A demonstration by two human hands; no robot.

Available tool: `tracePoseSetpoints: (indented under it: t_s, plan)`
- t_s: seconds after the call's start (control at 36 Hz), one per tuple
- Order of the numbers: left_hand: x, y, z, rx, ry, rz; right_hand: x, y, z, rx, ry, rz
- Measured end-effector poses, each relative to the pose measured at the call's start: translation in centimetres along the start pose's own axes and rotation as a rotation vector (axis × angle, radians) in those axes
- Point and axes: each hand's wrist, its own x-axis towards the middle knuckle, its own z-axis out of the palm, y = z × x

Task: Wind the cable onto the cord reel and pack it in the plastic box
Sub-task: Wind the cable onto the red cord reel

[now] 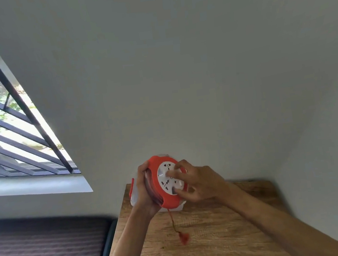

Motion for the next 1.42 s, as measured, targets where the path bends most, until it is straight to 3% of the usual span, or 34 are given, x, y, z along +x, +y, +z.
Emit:
tracePoseSetpoints:
  t_s: [0.08,0.22,0.56,0.81,1.0,1.06,1.14,1.22,1.31,1.42]
  plan:
    - [0.0,-0.5,-0.2,-0.02,-0.004,-0.036,0.0,0.1,-0.5,-0.052,-0.064,-0.136]
    - [0.2,-0.9,-0.3,-0.061,-0.007,-0.053,-0.6,-0.1,-1.0,-0.068,-0.084,-0.156]
    - [0.3,-0.5,-0.5,0.018,0.009,-0.073,-0.6,0.3,1.9,0.044,-0.094,0.003]
    - [0.0,-0.2,0.0,0.044,-0.043,0.037,-0.9,-0.9,1.8,-0.021,0.176,-0.066]
    - [-0.3,-1.4,-0.1,0.042,-0.037,0.052,-1.0,-0.4,2.4,-0.032,0.054,-0.038]
    - [-0.3,-2.0,0.3,0.046,-0.02,0.067,-0.7,-1.5,2.8,0.033,0.115,0.142]
    - [-0.1,-2.4,1.5,0.09,0.032,0.113,0.3,-3.6,2.7,0.449,0.203,0.761]
    - [-0.2,-2.2,2.3,0.144,0.017,0.13,1.0,-3.4,2.3,0.64,0.143,1.02]
    - [-0.3,-2.1,1.9,0.135,-0.065,0.1,0.8,-2.8,1.6,0.783,0.02,1.148]
    - [-0.4,-2.7,1.5,0.141,-0.119,0.082,0.5,-2.9,1.7,0.501,-0.044,1.052]
